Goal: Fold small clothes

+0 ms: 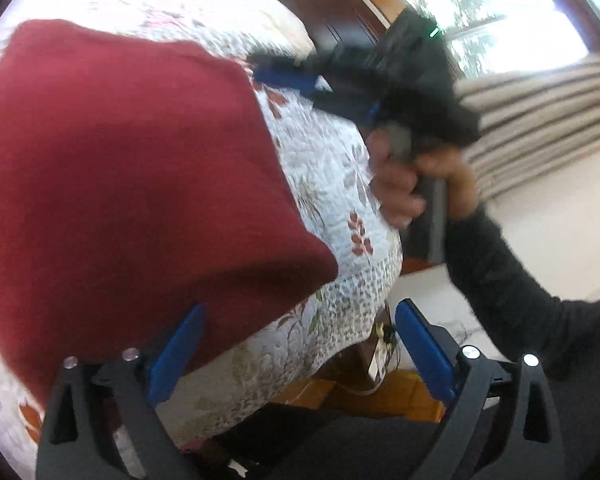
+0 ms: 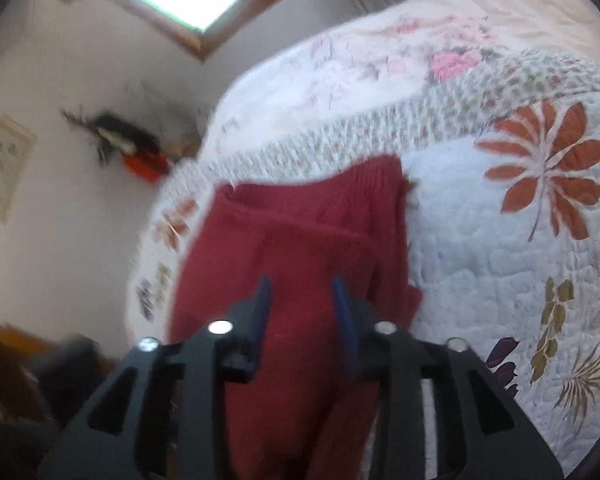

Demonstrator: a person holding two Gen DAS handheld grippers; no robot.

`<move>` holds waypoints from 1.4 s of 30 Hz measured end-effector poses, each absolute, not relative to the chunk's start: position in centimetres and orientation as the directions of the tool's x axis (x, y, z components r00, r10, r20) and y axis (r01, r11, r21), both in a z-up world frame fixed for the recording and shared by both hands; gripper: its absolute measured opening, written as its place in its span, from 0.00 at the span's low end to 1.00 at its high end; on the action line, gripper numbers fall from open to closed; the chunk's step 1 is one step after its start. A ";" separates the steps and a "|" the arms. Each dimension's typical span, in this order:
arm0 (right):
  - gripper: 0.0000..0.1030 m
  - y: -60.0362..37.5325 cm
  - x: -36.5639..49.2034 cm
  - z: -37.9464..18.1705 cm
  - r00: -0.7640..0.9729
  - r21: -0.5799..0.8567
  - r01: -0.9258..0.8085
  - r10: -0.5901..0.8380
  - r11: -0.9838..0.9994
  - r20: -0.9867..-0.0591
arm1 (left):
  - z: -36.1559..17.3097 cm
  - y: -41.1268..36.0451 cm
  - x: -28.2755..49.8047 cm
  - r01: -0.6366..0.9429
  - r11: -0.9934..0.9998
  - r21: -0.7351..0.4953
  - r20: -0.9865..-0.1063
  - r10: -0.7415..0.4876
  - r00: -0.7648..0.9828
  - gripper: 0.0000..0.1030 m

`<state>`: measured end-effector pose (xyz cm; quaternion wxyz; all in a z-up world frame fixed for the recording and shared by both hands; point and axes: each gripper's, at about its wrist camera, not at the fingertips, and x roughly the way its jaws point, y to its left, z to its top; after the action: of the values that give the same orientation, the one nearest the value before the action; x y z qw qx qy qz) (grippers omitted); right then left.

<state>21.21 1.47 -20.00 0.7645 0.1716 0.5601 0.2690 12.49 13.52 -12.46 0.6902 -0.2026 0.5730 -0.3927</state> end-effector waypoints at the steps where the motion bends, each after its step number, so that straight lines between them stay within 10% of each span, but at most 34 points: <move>1: 0.33 1.8 21.4 -21.1 0.205 0.534 -0.219 0.573 0.817 -0.793 | -12.1 14.5 12.4 0.295 0.623 -0.724 -0.634 -0.770 0.069 0.96; 9: 0.34 4.6 15.1 -15.3 0.227 0.470 -0.435 0.599 0.768 -0.768 | -10.0 22.0 11.7 0.135 0.665 -0.735 -0.608 -0.733 0.303 0.96; 16: 0.23 4.0 11.2 -20.9 0.153 0.385 -0.431 0.487 0.816 -0.860 | -13.9 24.6 13.5 -0.018 0.700 -0.714 -0.663 -0.667 0.340 0.96; 24: 0.90 4.2 4.6 -12.3 0.361 0.150 -0.456 0.336 0.877 -0.870 | -7.7 24.9 8.7 -0.044 0.785 -0.619 -0.688 -0.514 0.513 0.97; 31: 0.97 4.9 -1.5 -4.9 0.523 0.052 -0.323 0.224 0.945 -0.823 | 1.2 21.8 1.8 -0.174 0.974 -0.148 -0.878 -0.048 0.476 0.96; 42: 0.97 7.8 -3.8 -0.9 0.535 -0.047 -0.108 0.018 0.993 -0.844 | 6.0 20.0 -2.0 -0.057 0.990 -0.128 -0.859 -0.082 0.506 0.96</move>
<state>-3.81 7.84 -0.88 0.8749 -0.0467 0.4807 0.0362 -2.00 19.96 6.03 0.8648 -0.0698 0.4972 -0.0071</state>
